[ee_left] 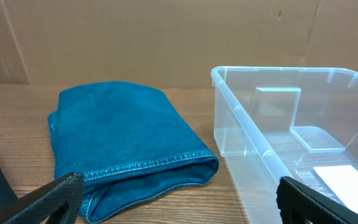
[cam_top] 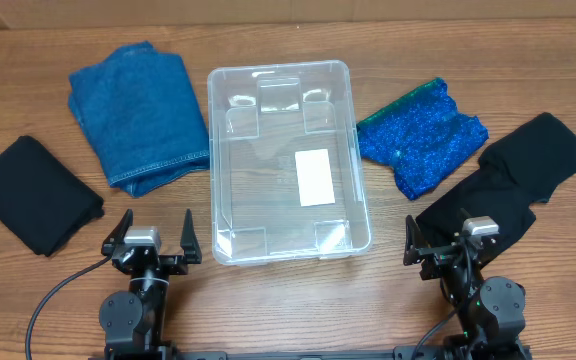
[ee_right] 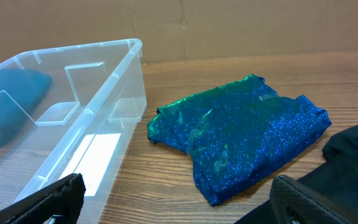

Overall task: Pack container
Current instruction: 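Move the right gripper to the sparkly blue fabric and grasp it, then lift the sparkly blue fabric with the right gripper and drop it into the bin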

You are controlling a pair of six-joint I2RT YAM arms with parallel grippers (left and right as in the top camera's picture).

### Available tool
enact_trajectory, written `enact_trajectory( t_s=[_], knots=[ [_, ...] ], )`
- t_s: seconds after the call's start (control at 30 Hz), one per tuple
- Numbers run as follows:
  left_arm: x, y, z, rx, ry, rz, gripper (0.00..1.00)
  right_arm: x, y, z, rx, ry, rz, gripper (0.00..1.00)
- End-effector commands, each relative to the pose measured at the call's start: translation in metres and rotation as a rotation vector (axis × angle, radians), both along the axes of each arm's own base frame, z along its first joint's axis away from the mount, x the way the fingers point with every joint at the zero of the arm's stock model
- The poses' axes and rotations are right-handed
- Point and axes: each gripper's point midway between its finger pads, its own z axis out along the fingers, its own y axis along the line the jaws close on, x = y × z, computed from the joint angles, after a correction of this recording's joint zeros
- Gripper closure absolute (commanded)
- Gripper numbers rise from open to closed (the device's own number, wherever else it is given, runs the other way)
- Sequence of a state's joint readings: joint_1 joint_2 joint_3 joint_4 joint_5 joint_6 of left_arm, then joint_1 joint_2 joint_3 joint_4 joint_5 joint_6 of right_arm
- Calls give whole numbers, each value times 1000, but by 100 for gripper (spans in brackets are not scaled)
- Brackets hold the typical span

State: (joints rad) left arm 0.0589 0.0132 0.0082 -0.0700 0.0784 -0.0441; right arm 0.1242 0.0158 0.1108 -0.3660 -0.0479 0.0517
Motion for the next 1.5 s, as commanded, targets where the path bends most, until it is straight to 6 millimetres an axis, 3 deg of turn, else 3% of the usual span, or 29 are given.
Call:
enact_trajectory(
  t_s=[0.0, 0.07, 0.13, 0.2, 0.27, 0.33, 0.43, 0.5, 0.7, 0.77, 0.87, 1.03, 1.1, 1.17, 1.33, 1.47],
  knots=[
    [0, 1, 0, 22, -4, 4, 0, 0, -1, 2, -3, -12, -4, 0],
    [0, 1, 0, 23, -4, 4, 0, 1, 0, 9, 8, -36, -3, 0],
    [0, 0, 7, 14, -31, 0, 0, -1, 3, 1, 13, -2, 19, 0],
    [0, -9, 15, -112, -59, -45, 0, -3, 9, 1, 30, 2, 52, 0],
    [-1, -10, 6, -241, -8, -41, 0, -2, 8, 1, 91, 16, 27, 0],
    [-5, -24, 5, -314, 38, -112, 0, 1, -5, -3, 148, 45, -67, 0],
    [-10, -22, 22, -309, 40, -97, 0, 6, -12, 4, 141, 44, -111, 0],
    [-15, -21, 50, -257, 33, -96, 0, 14, -19, 14, 123, 84, -159, 0],
    [7, -20, 106, -133, 219, -102, 0, 67, -16, 55, 81, 249, -189, 0],
    [21, -20, 109, -86, 403, -110, 0, 92, -15, 66, 72, 322, -191, 0],
    [33, -16, 104, -83, 665, -96, 0, 119, -20, 67, 137, 473, -152, 0],
    [47, -14, 103, -108, 898, -87, 0, 139, -65, 40, 405, 691, -125, 0],
    [52, -14, 95, -115, 928, -84, 0, 140, -87, 5, 452, 782, -188, 0],
    [52, -14, 94, -115, 931, -84, 0, 142, -88, -12, 465, 831, -193, 0],
    [50, -14, 93, -116, 942, -84, 0, 136, -95, -87, 530, 1048, -307, 0],
    [49, -14, 92, -116, 948, -84, 0, 141, -96, -121, 538, 1100, -312, 0]
  ],
)
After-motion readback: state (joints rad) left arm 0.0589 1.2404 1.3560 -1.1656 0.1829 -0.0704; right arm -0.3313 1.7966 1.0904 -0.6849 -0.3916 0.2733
